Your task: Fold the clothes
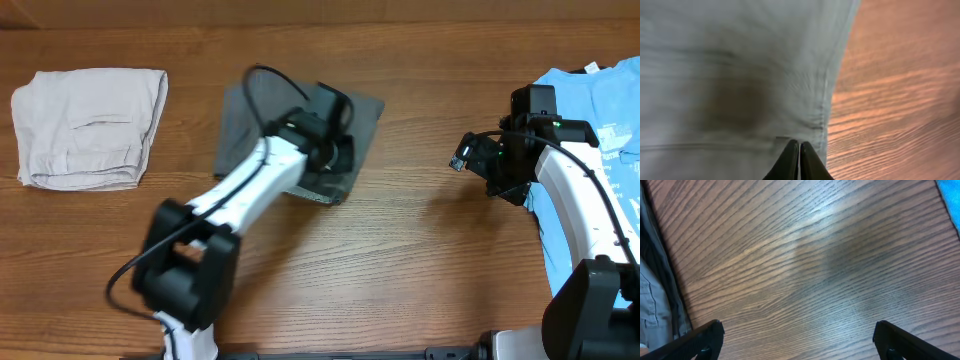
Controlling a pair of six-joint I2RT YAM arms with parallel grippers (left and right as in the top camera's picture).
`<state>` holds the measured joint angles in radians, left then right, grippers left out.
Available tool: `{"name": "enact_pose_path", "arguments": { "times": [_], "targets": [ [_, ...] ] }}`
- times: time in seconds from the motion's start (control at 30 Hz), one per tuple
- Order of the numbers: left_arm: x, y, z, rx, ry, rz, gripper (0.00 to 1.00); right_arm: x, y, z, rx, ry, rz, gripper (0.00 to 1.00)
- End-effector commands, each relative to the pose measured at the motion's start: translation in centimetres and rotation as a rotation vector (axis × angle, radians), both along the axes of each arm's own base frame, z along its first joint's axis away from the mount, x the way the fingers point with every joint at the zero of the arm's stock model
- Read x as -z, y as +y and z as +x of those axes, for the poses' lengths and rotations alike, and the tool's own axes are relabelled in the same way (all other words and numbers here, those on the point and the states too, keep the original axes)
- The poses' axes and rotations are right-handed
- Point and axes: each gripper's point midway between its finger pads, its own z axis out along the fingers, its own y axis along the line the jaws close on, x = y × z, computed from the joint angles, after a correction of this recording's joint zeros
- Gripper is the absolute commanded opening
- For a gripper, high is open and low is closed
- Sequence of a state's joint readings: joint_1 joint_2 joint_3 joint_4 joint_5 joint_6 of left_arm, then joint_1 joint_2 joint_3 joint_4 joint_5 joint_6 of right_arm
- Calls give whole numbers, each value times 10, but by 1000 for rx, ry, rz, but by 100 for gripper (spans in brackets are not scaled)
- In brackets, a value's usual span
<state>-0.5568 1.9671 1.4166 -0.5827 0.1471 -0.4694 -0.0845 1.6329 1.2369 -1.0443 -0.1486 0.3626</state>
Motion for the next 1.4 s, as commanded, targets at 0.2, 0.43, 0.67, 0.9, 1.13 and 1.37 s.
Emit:
{"name": "enact_pose_path", "arguments": {
  "times": [0.2, 0.43, 0.67, 0.9, 1.13, 1.37],
  "targets": [
    [59, 16, -38, 20, 217, 124, 4, -4, -2, 3, -1, -15, -12, 100],
    [61, 93, -49, 3, 308, 349, 4, -4, -2, 3, -1, -15, -12, 100],
    [31, 146, -26, -111, 312, 312, 4, -4, -2, 3, -1, -15, -12, 100],
    [-52, 156, -5, -131, 183, 142, 5, -4, -2, 3, -1, -15, -12, 100],
    [-94, 166, -14, -268, 144, 91, 71, -4, -2, 3, -1, -15, -12, 100],
    [-58, 175, -30, -344, 256, 144, 94, -4, -2, 3, -1, -15, -12, 100]
  ]
}}
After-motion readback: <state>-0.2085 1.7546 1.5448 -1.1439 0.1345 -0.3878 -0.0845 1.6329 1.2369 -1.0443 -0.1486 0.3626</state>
